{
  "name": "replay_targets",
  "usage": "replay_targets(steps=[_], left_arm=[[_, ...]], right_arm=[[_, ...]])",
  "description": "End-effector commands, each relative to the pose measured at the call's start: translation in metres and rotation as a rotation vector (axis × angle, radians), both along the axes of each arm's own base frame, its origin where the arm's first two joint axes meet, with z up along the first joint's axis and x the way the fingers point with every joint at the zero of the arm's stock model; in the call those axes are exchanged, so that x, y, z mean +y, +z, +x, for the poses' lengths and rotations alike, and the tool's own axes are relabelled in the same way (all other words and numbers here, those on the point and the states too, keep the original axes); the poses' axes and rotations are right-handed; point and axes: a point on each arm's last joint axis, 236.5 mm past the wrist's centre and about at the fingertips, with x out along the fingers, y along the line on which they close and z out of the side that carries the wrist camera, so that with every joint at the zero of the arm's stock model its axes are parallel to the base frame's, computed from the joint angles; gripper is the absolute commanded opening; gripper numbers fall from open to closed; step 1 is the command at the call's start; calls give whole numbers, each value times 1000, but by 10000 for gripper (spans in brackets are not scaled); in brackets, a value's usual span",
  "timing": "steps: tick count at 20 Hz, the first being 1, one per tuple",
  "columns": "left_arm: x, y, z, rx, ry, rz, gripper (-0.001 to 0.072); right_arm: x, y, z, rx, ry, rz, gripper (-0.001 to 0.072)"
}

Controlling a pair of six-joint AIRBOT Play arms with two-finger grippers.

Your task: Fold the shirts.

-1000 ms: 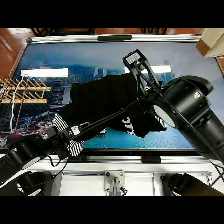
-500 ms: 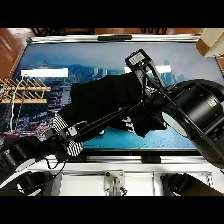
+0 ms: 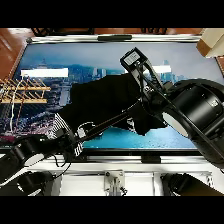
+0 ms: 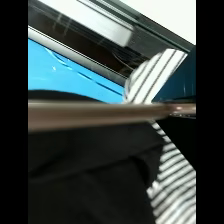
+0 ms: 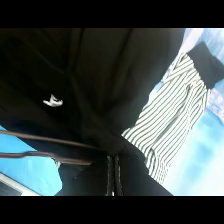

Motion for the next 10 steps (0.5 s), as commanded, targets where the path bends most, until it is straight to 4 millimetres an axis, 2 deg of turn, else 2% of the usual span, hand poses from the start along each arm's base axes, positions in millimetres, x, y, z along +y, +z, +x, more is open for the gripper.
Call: replay_targets(steps=[1,4,6,8,10], left_arm=[[-33,-10,1,57,12,-99,45],[-59,-19,-1,136,60,-186,45],[-69,-21,-7,195,96,-231,45],[-69,-17,-10,255,154,-267,45],[-63,-13,-3,264,204,-288,45]], right_arm=[[9,1,-1,-2,34,23,61],[12,0,-3,11,35,38,61],[9,1,-1,2,22,34,61],[7,2,0,-6,17,26,60],[6,3,1,-11,15,23,61]])
